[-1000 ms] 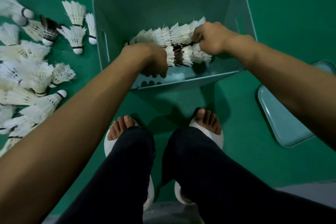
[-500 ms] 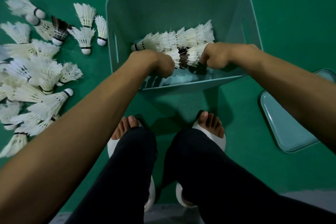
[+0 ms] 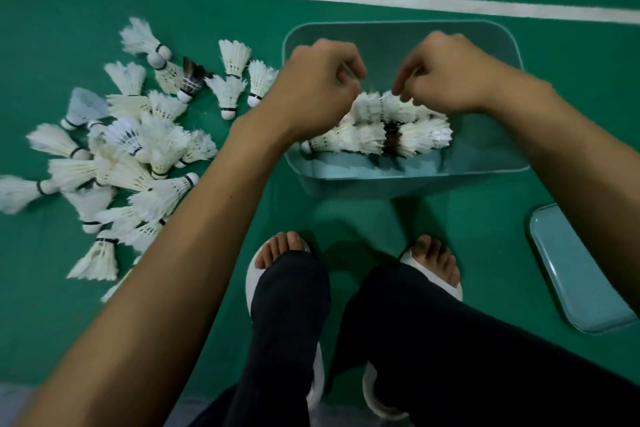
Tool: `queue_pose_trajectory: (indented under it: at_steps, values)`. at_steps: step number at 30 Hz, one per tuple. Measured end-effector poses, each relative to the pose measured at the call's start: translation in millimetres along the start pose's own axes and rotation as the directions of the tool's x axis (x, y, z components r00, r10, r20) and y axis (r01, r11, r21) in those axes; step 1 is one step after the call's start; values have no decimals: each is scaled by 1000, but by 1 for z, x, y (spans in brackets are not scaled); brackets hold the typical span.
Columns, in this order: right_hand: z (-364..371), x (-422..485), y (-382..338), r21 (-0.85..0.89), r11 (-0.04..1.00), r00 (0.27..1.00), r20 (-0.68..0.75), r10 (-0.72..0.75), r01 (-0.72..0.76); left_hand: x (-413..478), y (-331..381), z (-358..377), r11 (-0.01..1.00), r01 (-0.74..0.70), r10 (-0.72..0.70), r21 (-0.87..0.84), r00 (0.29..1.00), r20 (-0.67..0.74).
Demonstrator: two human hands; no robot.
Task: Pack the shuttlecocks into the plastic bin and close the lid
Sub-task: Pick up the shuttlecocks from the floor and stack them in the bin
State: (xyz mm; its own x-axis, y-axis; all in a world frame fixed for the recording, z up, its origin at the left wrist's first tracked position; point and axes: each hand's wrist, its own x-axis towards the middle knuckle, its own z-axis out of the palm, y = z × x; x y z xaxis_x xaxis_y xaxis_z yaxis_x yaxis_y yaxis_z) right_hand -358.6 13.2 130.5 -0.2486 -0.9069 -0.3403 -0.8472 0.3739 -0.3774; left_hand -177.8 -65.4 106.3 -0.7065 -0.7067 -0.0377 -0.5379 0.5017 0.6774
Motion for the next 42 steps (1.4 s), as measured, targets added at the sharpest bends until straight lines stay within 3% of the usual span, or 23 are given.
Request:
queue_pose_trajectory:
  at_steps: [4,6,8,10,12,13,14,15,18,23,26,29,32,34,37,40,42]
  values:
    - [13,-6,-79,114,970,961,-200,-190,215,-50,-33,-26,993,50,-82,-103,936,-344]
    - [40,-7,-124,172,932,926,-265,-269,320,-86,-68,-27,974,195,-226,-116,879,-420]
    - [75,-7,-155,192,902,909,-244,-337,386,-122,-104,-18,912,406,-384,-62,791,-476]
    - [118,-7,-176,202,889,912,-89,-401,411,-161,-136,-11,727,685,-586,-39,590,-555]
    - [155,-8,-180,189,897,903,86,-421,400,-194,-159,-7,434,891,-741,-133,269,-615]
    - [170,-9,-178,185,903,897,148,-416,388,-207,-168,-6,315,930,-784,-187,144,-604]
    - [183,-8,-174,188,909,895,189,-404,371,-217,-176,-4,242,942,-822,-230,73,-564]
    - [193,-7,-171,193,916,896,214,-388,350,-224,-184,-1,213,940,-863,-268,52,-503]
    - [213,-5,-159,205,933,901,266,-344,295,-231,-196,16,250,922,-933,-297,148,-327]
    - [222,-1,-143,152,956,903,319,-287,250,-221,-179,47,479,851,-842,-216,376,-386]
    - [223,-1,-134,136,975,920,330,-213,177,-212,-160,64,644,700,-755,-308,519,-400]
    - [226,-5,-131,117,986,949,277,-151,122,-204,-150,74,711,563,-702,-422,611,-366]
    - [229,-13,-131,36,988,986,70,-152,150,-203,-148,79,739,481,-663,-472,644,-382]
    - [229,-16,-132,-68,957,959,-27,-283,281,-207,-147,78,764,468,-639,-444,644,-420]
    - [227,-15,-135,-233,842,873,87,-480,486,-218,-150,74,780,512,-625,-360,612,-485]
    - [231,-14,-134,-283,823,870,185,-458,493,-229,-160,71,734,613,-670,-291,586,-455]
    - [232,-13,-135,-251,864,898,187,-399,436,-232,-169,69,717,654,-689,-242,612,-389]
